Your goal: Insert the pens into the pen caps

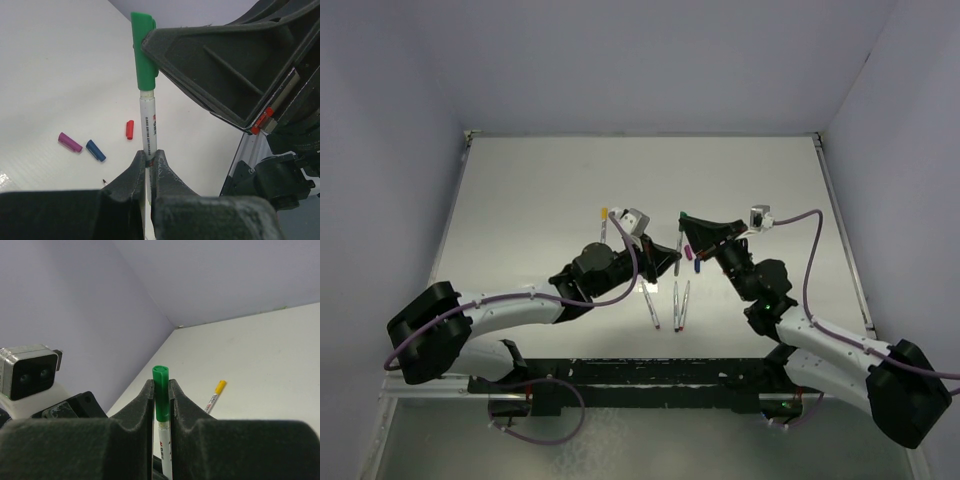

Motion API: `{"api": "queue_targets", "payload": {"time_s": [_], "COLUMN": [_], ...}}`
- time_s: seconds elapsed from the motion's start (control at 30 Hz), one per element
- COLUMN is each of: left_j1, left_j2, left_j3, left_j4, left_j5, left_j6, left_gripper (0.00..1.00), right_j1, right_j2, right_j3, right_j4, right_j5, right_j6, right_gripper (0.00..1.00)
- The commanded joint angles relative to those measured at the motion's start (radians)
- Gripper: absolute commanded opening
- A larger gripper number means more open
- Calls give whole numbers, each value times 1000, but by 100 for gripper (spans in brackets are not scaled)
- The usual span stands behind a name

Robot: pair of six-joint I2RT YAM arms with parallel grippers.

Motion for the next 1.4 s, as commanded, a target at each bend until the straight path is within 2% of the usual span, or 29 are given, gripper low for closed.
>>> {"api": "queue_targets", "payload": {"time_s": [0.0,0.23,0.57,0.77,0.9,1.2,1.37], "left_j1": [20,44,82,180,252,261,262], "left_j2": [-30,-66,-101,-109,-109,-97,-147], "left_j3": [66,72,113,91,66,74,54], "left_j4": [184,205,259,366,459,424,306], "left_j5": [12,17,96,153,184,228,195], "left_j6": [-26,-25,-2,-95,-175,-184,-131], "left_gripper": [0,0,0,0,0,0,0], "right_j1": [10,10,10,10,10,9,9], "right_j2": [26,46,98,139,131,101,71], "right_j3": [-20,-11,-2,-16,-55,-38,13], "right_j4": [19,-43,-107,-104,-99,-132,-205], "right_j5": [-119,-174,-274,-347,-334,-276,-235], "right_j6": [25,10,-14,-7,12,2,-32], "right_gripper": [0,0,0,0,0,0,1]}}
